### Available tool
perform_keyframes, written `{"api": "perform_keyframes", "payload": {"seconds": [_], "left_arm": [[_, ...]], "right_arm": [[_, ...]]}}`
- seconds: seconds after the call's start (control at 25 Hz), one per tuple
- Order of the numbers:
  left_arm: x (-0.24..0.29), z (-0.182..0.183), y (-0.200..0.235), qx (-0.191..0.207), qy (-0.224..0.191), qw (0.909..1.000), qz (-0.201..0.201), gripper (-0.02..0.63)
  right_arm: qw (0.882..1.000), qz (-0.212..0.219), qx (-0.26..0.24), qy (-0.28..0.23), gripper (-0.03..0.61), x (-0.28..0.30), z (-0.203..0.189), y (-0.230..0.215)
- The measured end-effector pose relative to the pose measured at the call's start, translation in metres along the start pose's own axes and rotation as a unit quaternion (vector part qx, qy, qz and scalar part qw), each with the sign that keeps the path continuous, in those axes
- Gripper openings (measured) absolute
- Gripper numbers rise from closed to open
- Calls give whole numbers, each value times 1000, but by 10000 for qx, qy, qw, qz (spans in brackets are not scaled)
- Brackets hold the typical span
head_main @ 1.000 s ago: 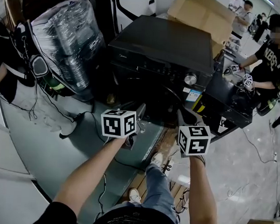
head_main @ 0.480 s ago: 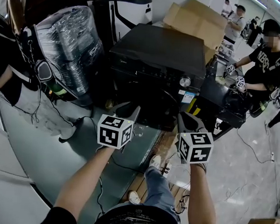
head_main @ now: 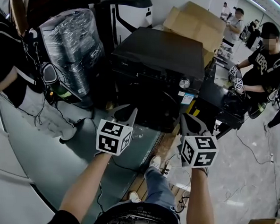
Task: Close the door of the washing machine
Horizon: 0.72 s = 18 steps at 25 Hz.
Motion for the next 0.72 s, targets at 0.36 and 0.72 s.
{"api": "perform_keyframes", "payload": {"seconds": [0.36,0.72], "left_arm": [[-7,5,2,116,1,9999,29,44],[16,4,11,89,110,9999,-32,41]], "right_arm": [[10000,64,33,-36,21,-2,5,5],[10000,28,67,-4,21,20,8,-5]]}}
Point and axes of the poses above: the fingertips, and each gripper's own axes: x forward along the fingers, y to its left, z out of its top, the point moved 7 cm from there along -x, backward along the fingers, and after that the axes turned 14 degrees about -y, right-handed, at the moved point
